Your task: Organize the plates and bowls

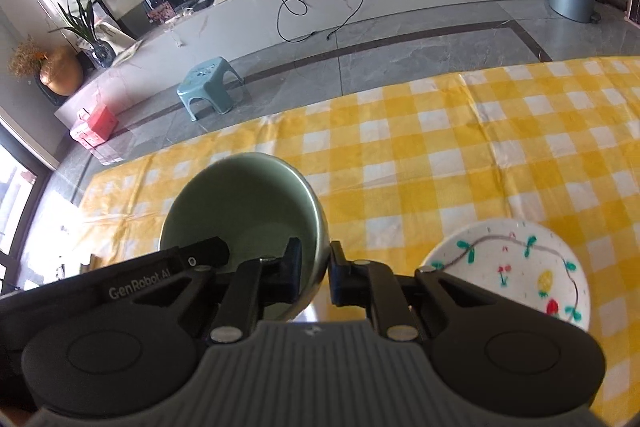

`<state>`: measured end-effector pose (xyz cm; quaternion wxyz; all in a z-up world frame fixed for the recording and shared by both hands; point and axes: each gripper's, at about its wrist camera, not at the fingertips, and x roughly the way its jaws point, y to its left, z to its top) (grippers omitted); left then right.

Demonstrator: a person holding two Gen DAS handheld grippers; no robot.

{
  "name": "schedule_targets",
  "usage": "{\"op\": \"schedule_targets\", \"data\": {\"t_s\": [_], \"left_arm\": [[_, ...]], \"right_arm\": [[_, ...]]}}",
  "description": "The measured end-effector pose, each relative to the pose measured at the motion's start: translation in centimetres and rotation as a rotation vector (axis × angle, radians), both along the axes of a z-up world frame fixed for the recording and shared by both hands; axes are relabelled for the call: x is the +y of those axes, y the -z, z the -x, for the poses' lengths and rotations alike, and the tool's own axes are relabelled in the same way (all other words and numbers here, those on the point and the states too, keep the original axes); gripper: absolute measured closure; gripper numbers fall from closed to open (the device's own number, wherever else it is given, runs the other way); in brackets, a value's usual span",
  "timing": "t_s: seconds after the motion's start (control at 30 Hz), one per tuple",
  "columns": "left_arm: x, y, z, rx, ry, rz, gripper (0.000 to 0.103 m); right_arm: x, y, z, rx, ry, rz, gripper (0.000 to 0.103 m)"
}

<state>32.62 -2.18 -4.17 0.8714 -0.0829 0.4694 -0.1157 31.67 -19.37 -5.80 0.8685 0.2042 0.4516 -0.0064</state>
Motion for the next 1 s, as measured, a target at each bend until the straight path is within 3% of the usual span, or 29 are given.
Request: {"op": "schedule_targets", "data": {"t_s": [0.6, 1.0], "left_arm": [[2.8, -6.3, 15.7, -0.076, -0.037, -0.004, 0.094], [4.9, -5.6, 23.0, -0.07, -0.085, 0.066, 0.094]], "right_arm": [[1.3, -6.9, 17.8, -0.076, -0.011, -0.104, 0.092], [1.8, -7.1, 25.7, -0.083, -0.058, -0.13, 0.092]]}}
